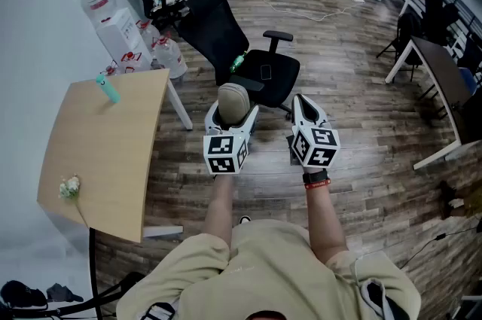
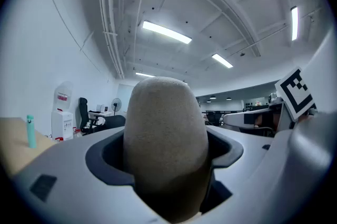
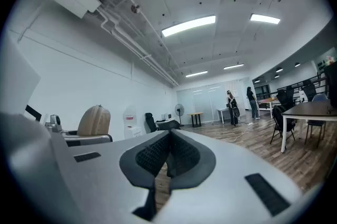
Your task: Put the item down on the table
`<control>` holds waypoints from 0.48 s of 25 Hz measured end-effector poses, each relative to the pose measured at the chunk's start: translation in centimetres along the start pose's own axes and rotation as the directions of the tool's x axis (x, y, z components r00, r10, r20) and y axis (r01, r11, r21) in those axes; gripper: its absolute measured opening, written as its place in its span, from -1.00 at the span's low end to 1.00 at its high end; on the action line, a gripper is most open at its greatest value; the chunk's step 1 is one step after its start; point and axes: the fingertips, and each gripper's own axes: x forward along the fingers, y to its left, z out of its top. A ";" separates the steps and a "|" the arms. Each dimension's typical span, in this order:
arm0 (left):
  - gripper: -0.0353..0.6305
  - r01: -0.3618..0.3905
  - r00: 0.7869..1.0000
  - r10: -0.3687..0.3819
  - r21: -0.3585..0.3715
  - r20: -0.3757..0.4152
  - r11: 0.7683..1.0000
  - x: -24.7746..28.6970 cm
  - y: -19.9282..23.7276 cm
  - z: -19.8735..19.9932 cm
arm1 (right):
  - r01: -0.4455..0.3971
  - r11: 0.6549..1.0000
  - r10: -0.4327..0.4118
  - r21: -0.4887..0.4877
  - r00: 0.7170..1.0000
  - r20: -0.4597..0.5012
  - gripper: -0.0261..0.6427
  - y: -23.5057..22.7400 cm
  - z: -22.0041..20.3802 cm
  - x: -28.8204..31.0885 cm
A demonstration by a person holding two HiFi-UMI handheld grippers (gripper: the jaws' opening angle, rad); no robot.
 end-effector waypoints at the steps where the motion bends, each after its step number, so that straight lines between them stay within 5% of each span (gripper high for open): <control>1: 0.28 0.002 1.000 -0.002 0.001 -0.001 1.000 0.1 0.3 -0.1 | 0.000 1.000 0.000 0.002 1.000 0.002 -0.88 0.2 0.0 0.3; 12: 0.28 0.008 1.000 -0.008 0.015 -0.002 1.000 0.5 6.4 0.4 | -0.026 1.000 0.026 0.004 1.000 0.010 -0.88 5.2 -0.2 5.3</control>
